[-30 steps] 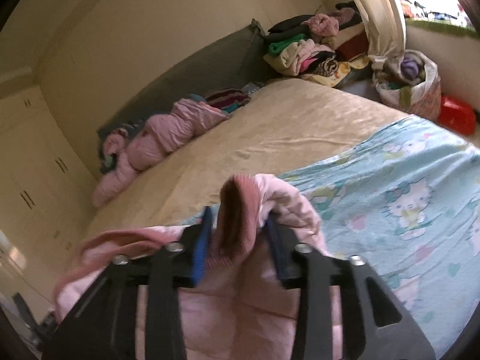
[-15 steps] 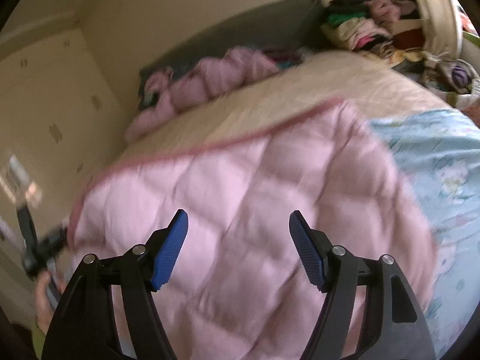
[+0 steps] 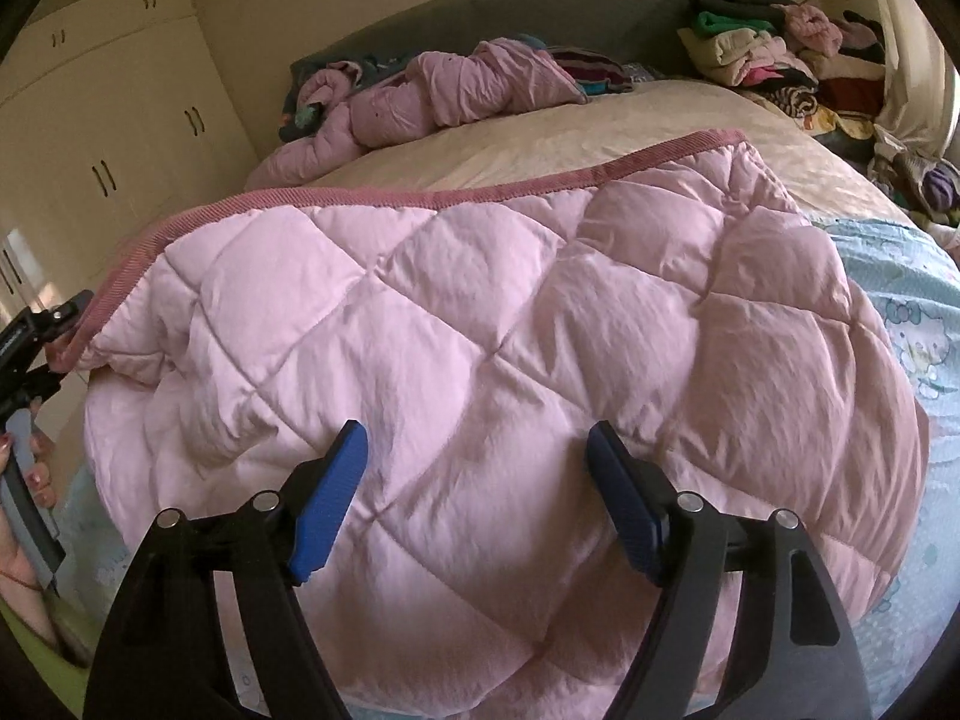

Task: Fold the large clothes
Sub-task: 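Open both tools to lay the hem over the collar, then grasp the folded coat's side edge with the left tool while the right tool grasps it too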

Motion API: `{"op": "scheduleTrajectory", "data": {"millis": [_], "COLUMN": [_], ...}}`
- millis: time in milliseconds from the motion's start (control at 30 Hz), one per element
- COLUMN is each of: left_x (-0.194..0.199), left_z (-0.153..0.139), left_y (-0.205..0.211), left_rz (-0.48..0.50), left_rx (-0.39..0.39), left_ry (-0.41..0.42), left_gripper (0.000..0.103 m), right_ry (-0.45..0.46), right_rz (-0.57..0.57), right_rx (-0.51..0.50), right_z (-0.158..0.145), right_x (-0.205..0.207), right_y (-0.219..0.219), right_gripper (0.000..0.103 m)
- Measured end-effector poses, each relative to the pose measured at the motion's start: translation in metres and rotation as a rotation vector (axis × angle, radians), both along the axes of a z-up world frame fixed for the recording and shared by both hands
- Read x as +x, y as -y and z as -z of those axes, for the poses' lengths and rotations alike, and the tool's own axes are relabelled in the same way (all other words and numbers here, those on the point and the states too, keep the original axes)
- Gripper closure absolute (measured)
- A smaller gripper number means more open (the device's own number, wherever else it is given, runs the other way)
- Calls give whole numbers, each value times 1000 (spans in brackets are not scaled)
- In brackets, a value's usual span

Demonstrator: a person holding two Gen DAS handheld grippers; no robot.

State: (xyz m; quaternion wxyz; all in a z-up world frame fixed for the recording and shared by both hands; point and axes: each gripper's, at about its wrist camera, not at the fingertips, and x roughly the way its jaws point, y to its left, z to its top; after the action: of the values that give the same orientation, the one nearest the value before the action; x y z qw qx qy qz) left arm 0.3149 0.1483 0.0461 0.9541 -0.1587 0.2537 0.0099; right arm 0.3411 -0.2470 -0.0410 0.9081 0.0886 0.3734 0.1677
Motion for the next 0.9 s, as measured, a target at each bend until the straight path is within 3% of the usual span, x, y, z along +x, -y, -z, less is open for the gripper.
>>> {"op": "scheduleTrajectory", "data": {"millis": [33,200,267,533,733,900], "left_x": [-3,-11,-14,-26,-41,-43], "left_z": [-3,-13,-15,-9,23,54], "left_y": [2,0,1,-4,-44,-64], "left_rz": [-10,-28,-39,-50,-116,-48], "left_rx": [16,56,81,146,97,-51], "left_ry": [9,28,22,-8,-109,-206], "left_gripper": [20,18,11,10,10,10], "right_ry": [2,9,17,104,154,135], "right_rz": [0,-6,-10,15,92,149], "right_rx": [4,14,23,-14,-88,-107], "right_z": [0,-2,-6,-30,-39,-33], "right_x": [-1,-1,-5,-28,-42,-40], "right_y": [1,14,17,40,71,93], "right_gripper": [28,28,27,15,9,8]}}
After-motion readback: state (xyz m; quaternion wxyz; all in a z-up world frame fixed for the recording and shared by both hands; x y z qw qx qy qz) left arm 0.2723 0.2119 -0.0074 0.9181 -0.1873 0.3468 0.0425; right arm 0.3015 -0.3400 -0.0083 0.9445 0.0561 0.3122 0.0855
